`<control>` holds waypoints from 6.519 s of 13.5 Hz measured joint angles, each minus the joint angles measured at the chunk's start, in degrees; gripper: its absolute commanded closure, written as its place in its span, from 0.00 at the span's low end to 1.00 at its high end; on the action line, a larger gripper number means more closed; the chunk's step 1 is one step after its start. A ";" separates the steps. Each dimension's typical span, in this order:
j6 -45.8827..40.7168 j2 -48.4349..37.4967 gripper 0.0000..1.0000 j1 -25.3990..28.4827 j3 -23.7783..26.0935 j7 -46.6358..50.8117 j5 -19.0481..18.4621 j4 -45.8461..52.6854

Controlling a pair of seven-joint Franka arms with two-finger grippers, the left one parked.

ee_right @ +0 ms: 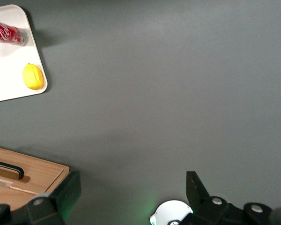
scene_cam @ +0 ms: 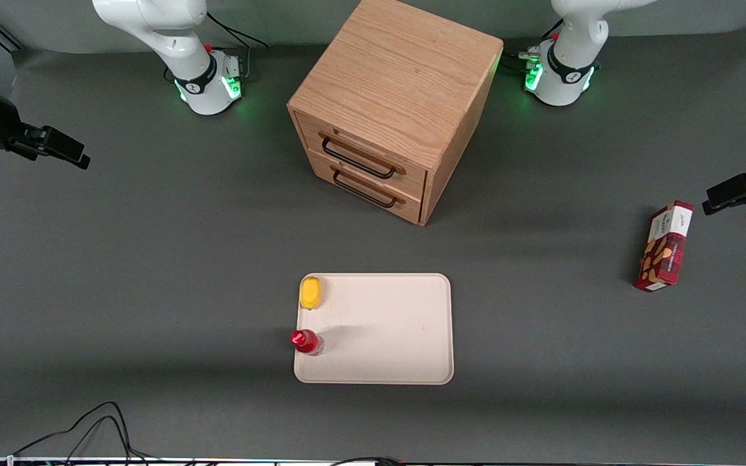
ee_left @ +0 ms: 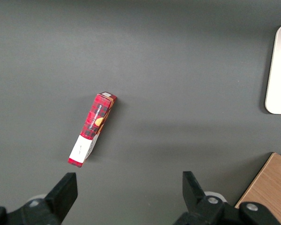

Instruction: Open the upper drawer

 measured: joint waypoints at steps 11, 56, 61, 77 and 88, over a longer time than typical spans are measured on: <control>-2.86 0.22 0.00 0.10 1.81 -5.79 0.64 2.18; 32.58 30.65 0.00 2.97 37.24 -27.23 13.04 -8.28; 33.15 32.86 0.00 1.65 35.06 -27.18 11.22 -5.21; 25.10 42.83 0.00 1.20 29.55 -27.28 5.05 11.81; 20.45 47.47 0.00 0.99 26.41 -34.05 4.82 21.74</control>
